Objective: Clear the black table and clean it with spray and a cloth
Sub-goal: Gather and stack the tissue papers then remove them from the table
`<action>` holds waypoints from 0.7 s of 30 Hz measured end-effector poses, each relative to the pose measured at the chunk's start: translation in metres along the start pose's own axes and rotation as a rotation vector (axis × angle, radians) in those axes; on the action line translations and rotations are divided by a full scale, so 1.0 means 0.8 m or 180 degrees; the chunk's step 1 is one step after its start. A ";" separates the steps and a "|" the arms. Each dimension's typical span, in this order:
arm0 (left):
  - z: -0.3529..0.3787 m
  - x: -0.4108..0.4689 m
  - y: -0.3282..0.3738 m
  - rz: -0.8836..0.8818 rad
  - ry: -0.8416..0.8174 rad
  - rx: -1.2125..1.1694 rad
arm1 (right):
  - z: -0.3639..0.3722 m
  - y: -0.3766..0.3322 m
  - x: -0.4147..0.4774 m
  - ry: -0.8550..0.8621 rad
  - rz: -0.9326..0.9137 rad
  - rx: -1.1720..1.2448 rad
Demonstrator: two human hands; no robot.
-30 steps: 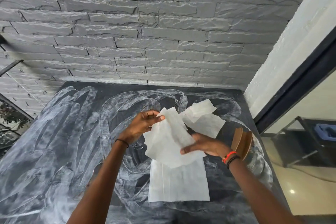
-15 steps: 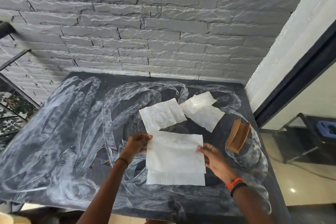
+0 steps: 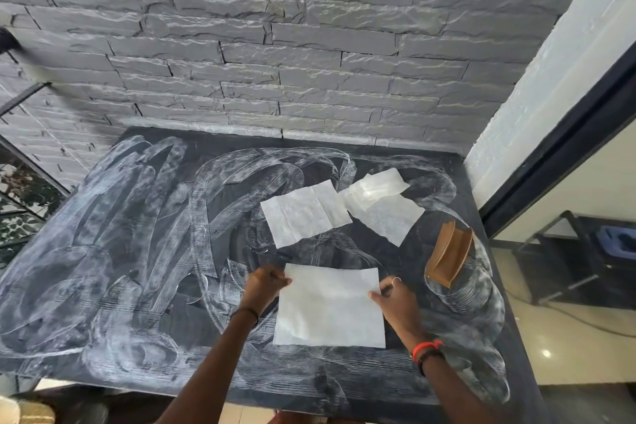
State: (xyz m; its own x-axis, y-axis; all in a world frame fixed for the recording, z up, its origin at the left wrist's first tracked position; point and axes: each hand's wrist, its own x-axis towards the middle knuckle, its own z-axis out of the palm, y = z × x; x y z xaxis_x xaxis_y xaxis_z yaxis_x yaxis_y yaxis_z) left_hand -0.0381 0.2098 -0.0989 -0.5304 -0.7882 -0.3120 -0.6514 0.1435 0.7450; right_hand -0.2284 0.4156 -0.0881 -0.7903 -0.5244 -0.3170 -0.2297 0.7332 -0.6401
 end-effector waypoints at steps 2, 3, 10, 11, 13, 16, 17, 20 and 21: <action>-0.003 0.005 -0.001 -0.0003 0.0032 0.0053 | -0.001 0.000 -0.002 0.0094 -0.0102 -0.0170; -0.005 0.006 -0.001 -0.0025 0.0042 0.0067 | -0.003 -0.001 -0.003 0.0145 -0.0128 -0.0235; -0.027 0.037 0.016 -0.0057 0.0703 -0.0119 | -0.013 -0.033 0.035 0.0238 -0.0294 -0.0146; -0.030 0.046 0.020 -0.0070 0.0788 -0.0143 | -0.011 -0.044 0.048 0.0194 -0.0273 -0.0108; -0.034 0.065 0.021 -0.0118 0.0891 -0.0177 | -0.006 -0.066 0.074 0.0141 -0.0240 -0.0072; -0.038 0.090 0.021 -0.0225 0.0903 -0.0199 | 0.010 -0.093 0.122 0.0093 -0.0179 -0.0129; -0.039 0.097 0.022 -0.0258 0.0921 -0.0170 | 0.016 -0.102 0.136 0.0071 -0.0145 -0.0160; -0.040 0.113 0.026 -0.0363 0.0832 -0.0004 | 0.030 -0.125 0.166 0.0087 -0.0121 -0.0211; -0.036 0.116 0.027 -0.0364 0.0715 0.0192 | 0.033 -0.128 0.171 0.0094 -0.0081 -0.0227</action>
State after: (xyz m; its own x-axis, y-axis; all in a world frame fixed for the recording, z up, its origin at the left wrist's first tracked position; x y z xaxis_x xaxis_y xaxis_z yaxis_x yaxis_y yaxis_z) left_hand -0.0862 0.1224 -0.0947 -0.3222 -0.9135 -0.2483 -0.7350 0.0761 0.6738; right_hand -0.2983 0.2575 -0.0846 -0.7998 -0.5310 -0.2799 -0.2889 0.7493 -0.5958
